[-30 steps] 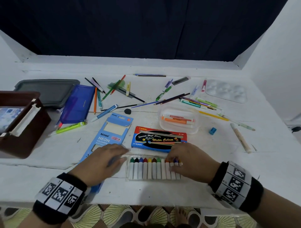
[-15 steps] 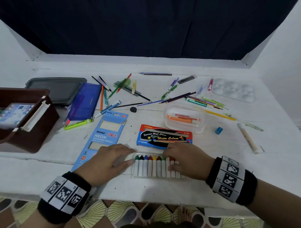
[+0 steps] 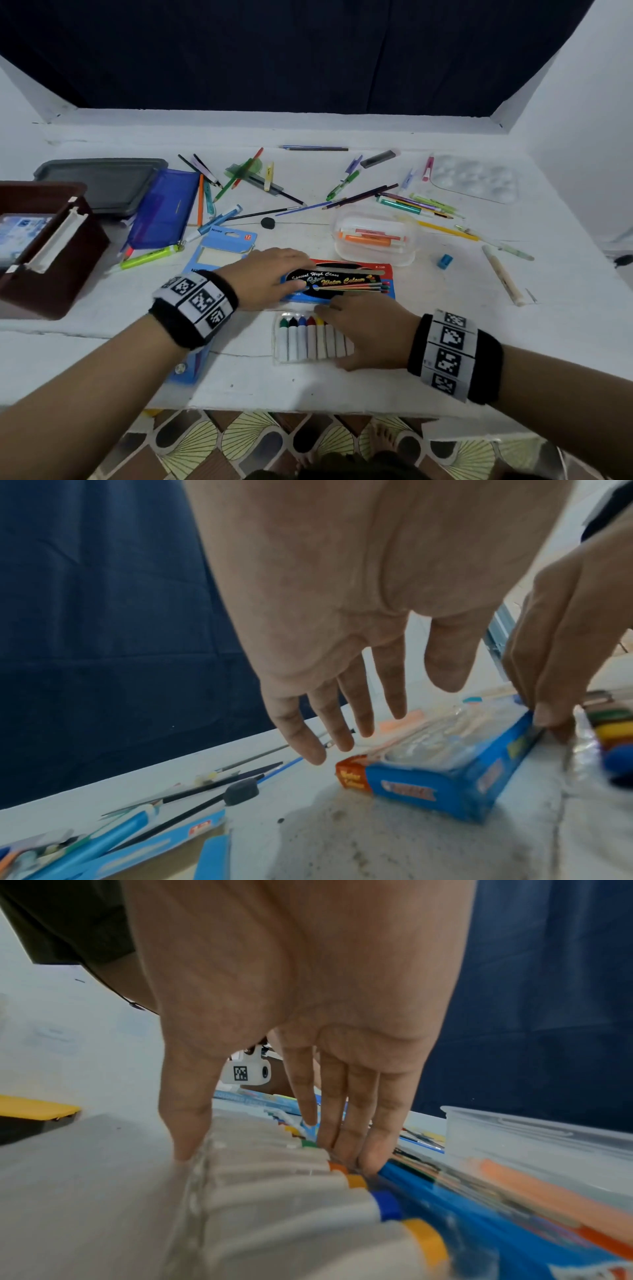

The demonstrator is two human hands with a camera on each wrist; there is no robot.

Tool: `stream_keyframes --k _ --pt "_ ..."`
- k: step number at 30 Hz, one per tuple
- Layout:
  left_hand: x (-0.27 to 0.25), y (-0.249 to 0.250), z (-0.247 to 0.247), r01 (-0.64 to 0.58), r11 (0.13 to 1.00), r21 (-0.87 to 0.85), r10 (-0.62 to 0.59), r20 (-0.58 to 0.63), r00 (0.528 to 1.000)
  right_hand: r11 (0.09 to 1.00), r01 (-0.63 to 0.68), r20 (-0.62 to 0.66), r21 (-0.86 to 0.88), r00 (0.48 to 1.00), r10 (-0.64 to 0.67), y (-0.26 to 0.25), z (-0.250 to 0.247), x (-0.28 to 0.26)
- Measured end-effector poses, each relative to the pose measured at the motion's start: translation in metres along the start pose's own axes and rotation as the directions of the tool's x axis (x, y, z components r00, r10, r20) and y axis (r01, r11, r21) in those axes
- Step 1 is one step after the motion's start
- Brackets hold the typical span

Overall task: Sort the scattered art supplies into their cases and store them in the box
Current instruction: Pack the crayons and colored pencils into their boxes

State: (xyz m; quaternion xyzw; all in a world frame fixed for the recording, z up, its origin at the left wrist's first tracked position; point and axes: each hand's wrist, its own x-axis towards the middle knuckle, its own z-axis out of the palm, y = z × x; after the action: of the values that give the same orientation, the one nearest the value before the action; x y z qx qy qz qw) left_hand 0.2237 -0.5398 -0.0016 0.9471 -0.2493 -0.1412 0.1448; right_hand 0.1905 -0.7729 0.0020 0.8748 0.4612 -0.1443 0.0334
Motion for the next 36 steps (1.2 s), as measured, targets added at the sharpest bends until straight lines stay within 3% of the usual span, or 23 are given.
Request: stream_keyframes --k 6,17,26,36 --pt "0.020 0.005 0.010 -0.038 0.997 0.061 0.035 0.049 0.998 0.998 -0.052 0.100 0.039 0.994 0.048 0.018 0.003 -0.026" --pt "0.042 0.026 0.011 -0.024 0.991 0.130 0.012 0.094 0.995 0.954 -0.259 0.094 0.148 0.964 0.247 0.052 -0.006 -0.063" --pt "0.000 0.015 0.003 0.076 0.969 0.236 -0.082 0.012 0.997 0.902 -0.368 0.105 0.227 0.930 0.353 0.067 -0.006 -0.066" --pt "-0.054 -0.014 -0.019 0.168 0.980 0.108 -0.157 -0.105 0.982 0.855 -0.402 0.076 0.329 0.913 0.401 0.063 -0.005 -0.043"
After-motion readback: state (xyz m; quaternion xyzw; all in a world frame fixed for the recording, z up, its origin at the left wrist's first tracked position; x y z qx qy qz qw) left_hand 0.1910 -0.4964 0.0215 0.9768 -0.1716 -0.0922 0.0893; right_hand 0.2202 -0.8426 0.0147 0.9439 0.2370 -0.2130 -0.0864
